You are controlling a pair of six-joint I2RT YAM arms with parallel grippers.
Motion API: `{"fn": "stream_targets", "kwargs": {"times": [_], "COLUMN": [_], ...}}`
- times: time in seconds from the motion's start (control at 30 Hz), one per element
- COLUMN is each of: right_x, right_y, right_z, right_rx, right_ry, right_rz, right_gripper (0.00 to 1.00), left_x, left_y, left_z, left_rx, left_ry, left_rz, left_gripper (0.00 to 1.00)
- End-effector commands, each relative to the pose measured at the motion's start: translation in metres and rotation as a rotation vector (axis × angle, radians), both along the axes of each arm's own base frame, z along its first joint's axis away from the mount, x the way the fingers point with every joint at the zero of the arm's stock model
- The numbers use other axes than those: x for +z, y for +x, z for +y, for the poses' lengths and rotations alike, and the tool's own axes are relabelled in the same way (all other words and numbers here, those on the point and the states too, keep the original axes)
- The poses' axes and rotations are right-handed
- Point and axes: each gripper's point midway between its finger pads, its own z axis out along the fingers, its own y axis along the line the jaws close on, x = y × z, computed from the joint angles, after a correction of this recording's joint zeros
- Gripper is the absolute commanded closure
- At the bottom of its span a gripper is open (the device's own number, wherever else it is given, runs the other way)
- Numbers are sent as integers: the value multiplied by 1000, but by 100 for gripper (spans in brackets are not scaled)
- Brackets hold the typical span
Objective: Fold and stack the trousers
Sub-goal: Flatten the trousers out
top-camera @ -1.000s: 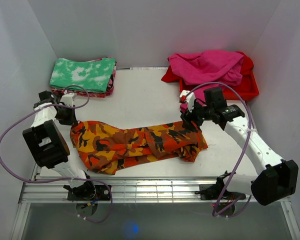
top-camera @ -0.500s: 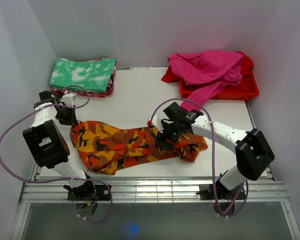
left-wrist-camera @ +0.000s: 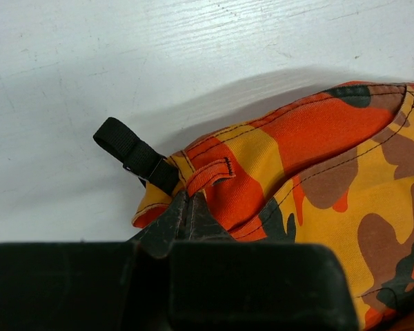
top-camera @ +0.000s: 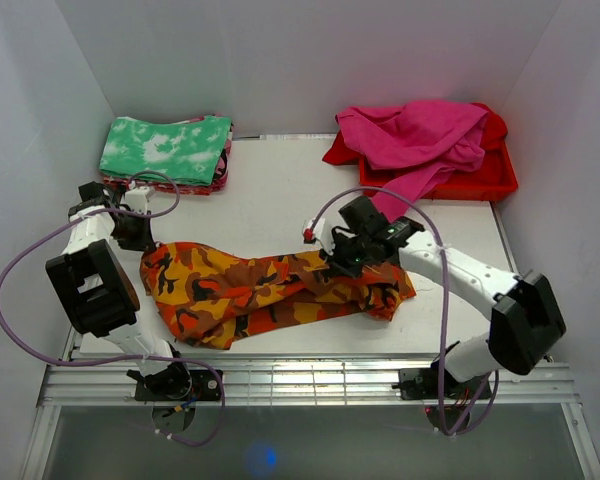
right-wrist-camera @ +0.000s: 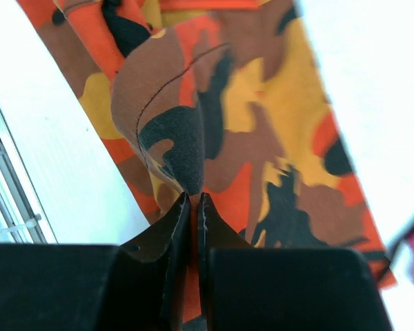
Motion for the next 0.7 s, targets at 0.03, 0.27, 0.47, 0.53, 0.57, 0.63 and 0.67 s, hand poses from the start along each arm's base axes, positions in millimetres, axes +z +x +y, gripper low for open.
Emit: {"fn": "stream_targets", "kwargs": {"times": [0.03, 0.27, 0.47, 0.53, 0.57, 0.63, 0.67], "right_x": [64, 89, 84, 78, 75, 70, 69], "right_y": [25, 47, 50, 45, 43, 40, 40], "right_z": [-23, -91, -131, -135, -136, -138, -139], "right_rx": [-128, -317, -419, -428, -426, -435, -444], "right_ry": [177, 260, 312, 311, 309, 309, 311], "right_rz": [-83, -106, -14, 26, 36, 57, 62], "right_gripper": [92, 92, 91, 91, 92, 91, 91], "left_x": [14, 17, 14, 14, 15, 15, 15], "left_y": [-2, 1, 3, 4, 4, 5, 5], "left_z": [-1, 2, 8, 8, 8, 9, 10], "left_rx": [-18, -8, -1, -4, -4, -8, -10], "left_ry": [36, 45, 66, 65, 64, 71, 78], "left_rz": [-39, -43, -29, -32, -34, -37, -39], "left_gripper": [100, 100, 100, 100, 100, 100, 100]}}
